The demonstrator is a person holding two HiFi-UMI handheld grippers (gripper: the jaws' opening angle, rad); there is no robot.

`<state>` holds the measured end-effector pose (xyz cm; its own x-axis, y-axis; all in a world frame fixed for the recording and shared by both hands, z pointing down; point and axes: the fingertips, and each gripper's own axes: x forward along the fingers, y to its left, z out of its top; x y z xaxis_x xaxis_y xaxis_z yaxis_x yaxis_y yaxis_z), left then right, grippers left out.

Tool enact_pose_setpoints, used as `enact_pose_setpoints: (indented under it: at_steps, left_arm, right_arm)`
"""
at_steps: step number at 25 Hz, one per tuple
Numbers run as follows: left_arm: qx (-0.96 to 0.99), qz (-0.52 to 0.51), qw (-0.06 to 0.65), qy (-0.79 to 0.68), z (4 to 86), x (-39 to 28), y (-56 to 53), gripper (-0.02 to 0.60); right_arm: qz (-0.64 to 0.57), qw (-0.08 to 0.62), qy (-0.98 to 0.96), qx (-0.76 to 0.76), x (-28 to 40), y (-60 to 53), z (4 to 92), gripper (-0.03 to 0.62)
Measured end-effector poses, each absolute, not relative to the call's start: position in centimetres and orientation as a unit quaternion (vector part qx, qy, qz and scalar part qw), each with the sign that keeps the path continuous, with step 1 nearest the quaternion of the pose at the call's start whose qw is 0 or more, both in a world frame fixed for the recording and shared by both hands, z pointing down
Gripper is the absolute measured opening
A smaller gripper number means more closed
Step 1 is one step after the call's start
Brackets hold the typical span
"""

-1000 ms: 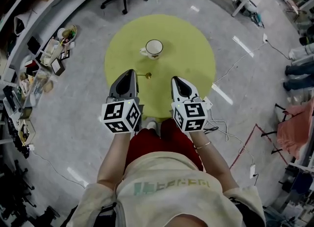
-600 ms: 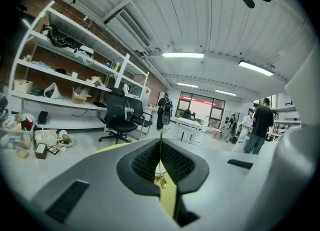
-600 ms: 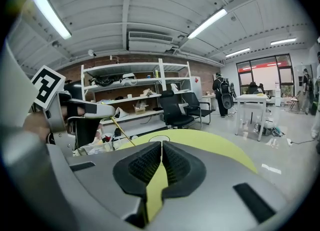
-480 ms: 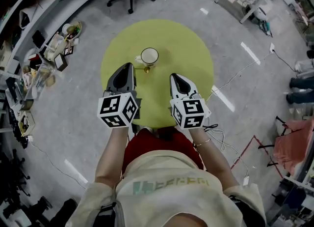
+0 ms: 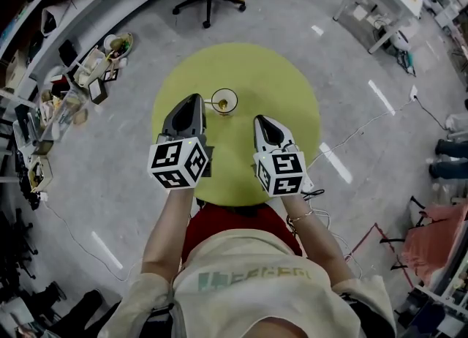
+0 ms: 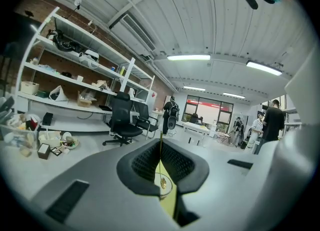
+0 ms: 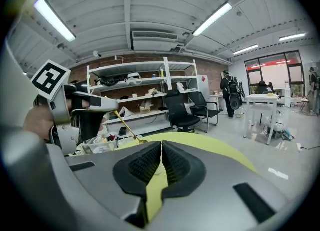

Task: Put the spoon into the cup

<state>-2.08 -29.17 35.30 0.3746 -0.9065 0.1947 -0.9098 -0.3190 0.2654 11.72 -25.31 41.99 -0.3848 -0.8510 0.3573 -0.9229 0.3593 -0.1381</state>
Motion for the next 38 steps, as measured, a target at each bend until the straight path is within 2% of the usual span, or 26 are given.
enact_pose_setpoints:
  at_steps: [38]
  left_arm:
    - [0.778,0.044,0.242,-0.578,45.3,-2.8,-36.4,0.025]
  right_arm:
    - [0.218,0.173,-0.816,0.506,9.5,-31.7,49.8,0.037]
